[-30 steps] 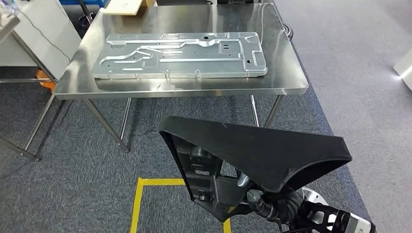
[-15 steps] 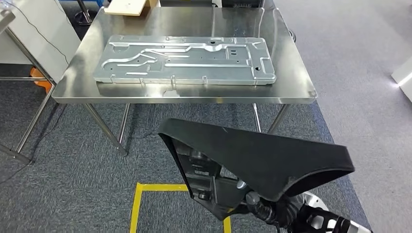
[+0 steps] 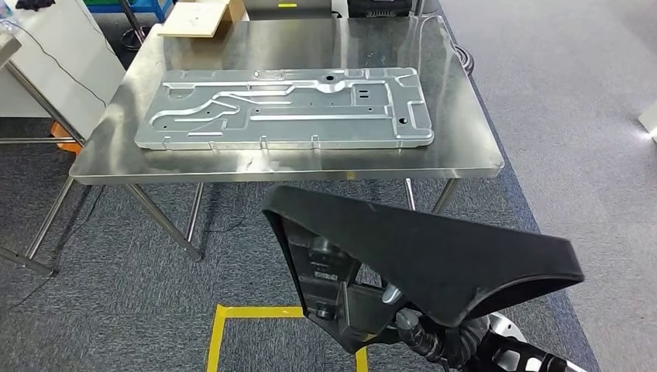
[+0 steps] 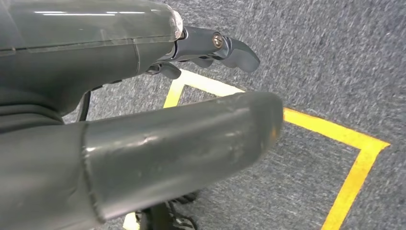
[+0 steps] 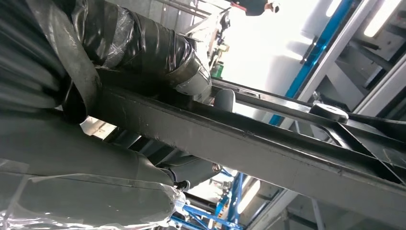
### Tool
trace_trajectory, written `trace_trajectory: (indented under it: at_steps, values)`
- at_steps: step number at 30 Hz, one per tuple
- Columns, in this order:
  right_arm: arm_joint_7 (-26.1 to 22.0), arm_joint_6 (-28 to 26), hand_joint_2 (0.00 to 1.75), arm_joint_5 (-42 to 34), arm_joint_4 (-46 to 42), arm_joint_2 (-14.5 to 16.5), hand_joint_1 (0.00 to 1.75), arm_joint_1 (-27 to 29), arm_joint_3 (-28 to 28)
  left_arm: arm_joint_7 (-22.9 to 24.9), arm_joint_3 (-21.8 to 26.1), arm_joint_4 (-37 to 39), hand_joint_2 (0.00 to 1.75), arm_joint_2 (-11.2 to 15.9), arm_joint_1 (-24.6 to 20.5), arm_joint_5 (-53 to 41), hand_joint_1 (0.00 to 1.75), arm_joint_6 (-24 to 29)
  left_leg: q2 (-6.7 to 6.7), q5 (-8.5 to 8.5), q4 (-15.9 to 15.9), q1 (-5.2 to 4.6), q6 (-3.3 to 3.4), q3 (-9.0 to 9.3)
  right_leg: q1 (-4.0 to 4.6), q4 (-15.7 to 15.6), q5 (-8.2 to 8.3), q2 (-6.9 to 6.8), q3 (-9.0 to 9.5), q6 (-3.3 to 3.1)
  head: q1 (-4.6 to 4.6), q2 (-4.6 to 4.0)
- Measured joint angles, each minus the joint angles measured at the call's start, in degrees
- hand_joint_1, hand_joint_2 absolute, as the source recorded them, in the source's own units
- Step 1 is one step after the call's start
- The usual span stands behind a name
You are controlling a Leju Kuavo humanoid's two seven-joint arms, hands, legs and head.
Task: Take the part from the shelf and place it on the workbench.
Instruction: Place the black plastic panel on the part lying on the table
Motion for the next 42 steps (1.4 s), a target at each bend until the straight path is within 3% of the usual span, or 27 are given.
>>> trace_trajectory:
  at_steps: [1,2,4,6,9,11,12,14,15,16,17,19,20,22,25,27,30,31,32,33,34,36,37,40,42]
  values:
    - [0.0,0.0,1.75,-0.1,0.0,0.0,1.75,0.0,0.0,0.0,0.0,0.0,0.00,0.0,0.1,0.0,0.00,0.0,0.01,1.02,0.7,0.02,-0.06,-1.20,0.02,0.0,-0.40,0.04,0.47,0.04,0.00,0.00]
    - [0.1,0.0,1.75,-0.2,0.0,0.0,1.75,0.0,0.0,0.0,0.0,0.0,0.00,0.0,0.2,0.0,0.00,0.0,0.02,3.29,-1.0,0.04,-0.04,-1.24,0.02,0.1,-0.84,0.09,1.08,0.13,0.00,0.00]
    - [0.1,0.0,1.75,-0.4,0.0,0.0,1.75,0.0,0.0,0.0,0.0,0.0,0.00,-0.1,0.3,-0.1,0.00,0.0,0.07,8.97,-8.3,0.03,0.21,0.96,0.05,0.1,-1.85,0.12,2.42,0.48,0.01,0.00]
    - [0.1,0.0,1.75,-0.6,0.0,0.0,1.75,0.1,0.0,0.0,0.0,0.0,0.00,-0.1,0.3,-0.1,0.00,0.0,0.10,11.32,-13.8,-0.17,0.68,2.84,0.23,0.2,-2.62,0.20,2.88,1.07,0.02,0.00]
    - [-0.2,-0.1,1.75,-0.7,-0.2,0.0,1.75,0.8,0.0,0.0,0.0,0.0,0.00,-0.1,0.4,-0.2,0.00,0.0,0.03,10.73,-14.9,-0.23,1.60,3.20,0.34,0.1,-3.19,0.24,2.87,1.95,0.00,0.00]
    - [-0.9,-0.1,1.75,-0.8,-0.5,-0.3,1.75,1.5,0.0,0.0,0.0,0.0,0.00,-0.1,0.4,-0.3,0.00,0.0,-0.02,10.45,-15.2,0.00,2.38,3.79,0.27,2.1,-4.36,0.18,2.35,2.52,0.01,0.00]
    - [-1.3,-0.1,1.75,-0.8,-0.7,-0.4,1.75,1.8,0.0,0.0,0.0,0.0,0.00,-0.1,0.4,-0.4,0.00,0.0,-0.02,10.25,-15.4,0.09,2.72,4.19,0.19,4.8,-5.57,0.16,1.02,2.75,0.01,0.00]
    - [-1.9,0.0,1.75,-0.8,-0.9,-0.6,1.75,2.5,-0.1,-0.1,0.0,0.0,0.00,-0.1,0.4,-0.4,0.00,0.0,0.00,9.57,-15.4,0.03,3.12,4.81,0.06,12.9,-8.20,0.15,-3.88,3.02,0.02,0.00]
    - [-2.0,0.1,1.75,-0.8,-0.9,-0.7,1.75,2.9,-0.2,-0.1,0.0,0.0,0.00,-0.1,0.4,-0.4,0.00,0.0,-0.01,9.19,-15.4,0.01,3.13,5.20,0.02,16.2,-8.71,0.14,-6.30,3.10,0.02,0.00]
    - [-2.0,0.1,1.75,-0.8,-0.9,-0.8,1.75,3.3,-0.2,-0.1,0.0,0.0,0.00,-0.2,0.5,-0.4,0.00,0.0,-0.04,8.78,-15.4,0.01,3.10,5.68,-0.01,17.6,-8.10,0.14,-7.91,3.11,0.02,0.00]
    - [-2.0,0.1,1.75,-0.8,-0.9,-0.9,1.75,3.5,-0.3,-0.1,0.0,0.0,0.00,-0.2,0.5,-0.4,0.00,0.0,-0.09,8.33,-15.4,0.02,3.04,6.31,-0.03,16.8,-6.31,0.14,-8.34,3.05,0.02,0.00]
    - [-2.1,0.2,1.75,-0.8,-0.9,-1.0,1.75,3.6,-0.5,-0.1,0.0,0.0,0.00,-0.2,0.5,-0.4,0.00,0.0,-0.18,7.32,-15.4,0.05,2.75,7.73,-0.01,10.0,-0.76,0.14,-6.46,2.61,0.02,0.00]
    - [-2.1,0.2,1.75,-0.8,-0.9,-1.1,1.75,3.6,-0.6,-0.1,0.0,0.0,0.00,-0.2,0.4,-0.4,0.00,0.0,-0.21,6.81,-15.4,-0.02,2.49,8.27,0.19,6.5,1.19,0.13,-5.18,2.23,0.02,0.00]
    - [-2.1,0.2,1.75,-0.8,-0.9,-1.2,1.75,3.7,-0.6,-0.1,0.0,0.0,0.00,-0.3,0.3,-0.4,0.00,0.0,-0.23,6.16,-15.7,-0.02,1.83,8.71,0.65,2.5,2.27,0.12,-3.71,1.58,0.04,0.00]
    - [-2.1,0.4,1.75,-0.8,-1.0,-1.2,1.75,3.9,-0.7,-0.1,0.0,-0.1,0.00,-0.4,0.3,-0.4,0.00,0.1,-0.05,5.82,-16.8,0.08,0.82,9.74,0.61,1.0,1.72,0.28,-2.70,0.95,0.04,0.00]
    - [-2.1,1.0,1.75,-0.9,-1.0,-1.3,1.75,3.9,-0.9,0.0,0.0,-0.1,0.00,-0.4,0.1,-0.5,0.00,0.1,0.08,4.53,-14.2,0.06,0.23,9.05,0.22,0.0,1.40,0.25,-1.38,0.31,0.04,0.00]
    - [-1.9,1.9,1.75,-0.8,-1.0,-1.3,1.75,3.8,-1.0,0.3,0.0,-0.1,0.00,-0.5,0.2,-0.6,0.00,0.2,0.08,0.86,-3.0,0.19,-0.42,2.45,0.21,-0.2,0.31,0.08,0.15,-0.26,0.03,0.00]
    - [-1.8,2.0,1.75,-0.8,-1.0,-1.3,1.75,3.8,-1.0,0.3,0.0,-0.1,0.00,-0.5,0.3,-0.7,0.00,0.1,0.08,0.86,-0.6,0.21,-0.54,0.38,0.23,-0.2,-0.16,0.09,0.68,-0.25,0.03,0.00]
    - [-1.6,2.0,1.75,-0.8,-0.9,-1.3,1.75,3.8,-1.0,0.3,0.0,-0.1,0.00,-0.5,0.4,-0.8,0.00,0.1,0.08,2.15,-0.4,0.23,-0.59,-0.66,0.23,-0.2,-0.67,0.11,1.29,-0.21,0.04,0.00]
    - [-1.5,2.1,1.75,-0.8,-0.9,-1.3,1.75,3.8,-1.0,0.3,0.0,-0.1,0.00,-0.6,0.5,-0.9,0.00,0.1,0.09,4.57,-2.3,0.24,-0.55,-0.74,0.23,-0.2,-1.24,0.13,2.06,-0.11,0.04,0.00]
    - [-1.4,2.1,1.75,-0.8,-0.8,-1.3,1.75,3.7,-1.0,0.3,0.0,-0.1,0.00,-0.6,0.5,-1.0,0.00,0.1,0.11,7.57,-6.2,0.24,-0.38,0.32,0.23,-0.2,-1.79,0.14,2.82,0.05,0.04,0.00]
    - [-1.3,2.1,1.75,-0.8,-0.8,-1.3,1.75,3.5,-1.0,0.3,0.0,-0.1,0.00,-0.6,0.5,-1.0,0.00,0.1,0.12,11.00,-13.0,-0.02,0.20,2.73,0.40,-0.2,-2.81,0.18,3.88,0.63,0.04,0.00]
    - [-1.2,2.1,1.75,-0.8,-0.8,-1.3,1.75,3.5,-1.0,0.3,0.0,-0.1,0.00,-0.6,0.5,-1.0,0.00,0.1,0.12,11.31,-14.6,-0.18,0.53,3.38,0.47,-0.3,-3.16,0.21,4.11,0.97,0.04,0.00]
    - [-1.0,2.2,1.75,-1.0,-0.8,-1.3,1.75,3.4,-1.1,0.3,0.0,-0.1,0.00,-0.6,0.5,-1.0,0.00,0.1,0.00,10.52,-15.5,-0.19,1.65,4.07,0.44,0.4,-3.46,0.27,4.41,1.92,0.06,0.00]
    - [-0.9,2.4,1.75,-1.3,-0.8,-1.3,1.75,3.2,-1.3,0.3,0.0,-0.1,0.00,-0.6,0.4,-1.0,0.00,0.0,-0.06,10.09,-15.7,-0.05,2.48,4.96,0.27,3.8,-4.47,0.25,3.04,2.45,0.06,0.00]
